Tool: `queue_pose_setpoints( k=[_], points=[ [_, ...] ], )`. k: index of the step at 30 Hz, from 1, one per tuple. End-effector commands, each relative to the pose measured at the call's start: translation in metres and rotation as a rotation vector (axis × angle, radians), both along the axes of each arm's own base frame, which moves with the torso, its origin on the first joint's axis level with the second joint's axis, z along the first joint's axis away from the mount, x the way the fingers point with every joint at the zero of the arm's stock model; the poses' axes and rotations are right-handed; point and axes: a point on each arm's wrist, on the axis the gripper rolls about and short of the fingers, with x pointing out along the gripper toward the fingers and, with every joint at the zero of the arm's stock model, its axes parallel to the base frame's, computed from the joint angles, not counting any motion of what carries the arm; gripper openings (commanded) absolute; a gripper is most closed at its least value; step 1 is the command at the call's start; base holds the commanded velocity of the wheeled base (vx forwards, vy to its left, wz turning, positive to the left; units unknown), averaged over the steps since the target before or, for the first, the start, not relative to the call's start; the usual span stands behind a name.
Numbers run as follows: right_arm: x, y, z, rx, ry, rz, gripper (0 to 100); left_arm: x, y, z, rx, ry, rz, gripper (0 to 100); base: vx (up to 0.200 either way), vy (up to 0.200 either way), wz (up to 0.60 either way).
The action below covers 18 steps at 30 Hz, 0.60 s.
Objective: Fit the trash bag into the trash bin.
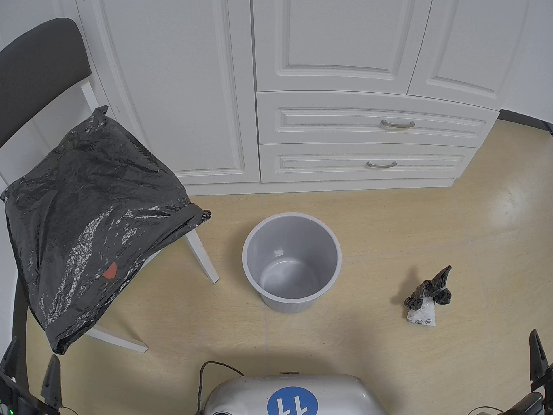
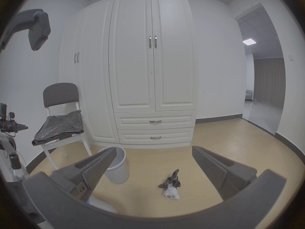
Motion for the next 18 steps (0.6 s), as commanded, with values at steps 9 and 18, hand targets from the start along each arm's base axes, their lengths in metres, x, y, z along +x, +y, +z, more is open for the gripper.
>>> queue_pose_setpoints(
  k=[9, 18],
  points=[
    [0.012, 0.001, 0.039, -0.014, 0.158, 0.035, 100, 0.002, 0.000, 0.095, 0.139, -0.009, -0.001, 100, 0.000, 0.000, 0.00],
    [0.082, -0.001, 0.132, -0.068, 0.270, -0.048, 100, 0.092, 0.000, 0.133, 0.436, 0.321, -0.029, 100, 0.000, 0.000, 0.00]
  ],
)
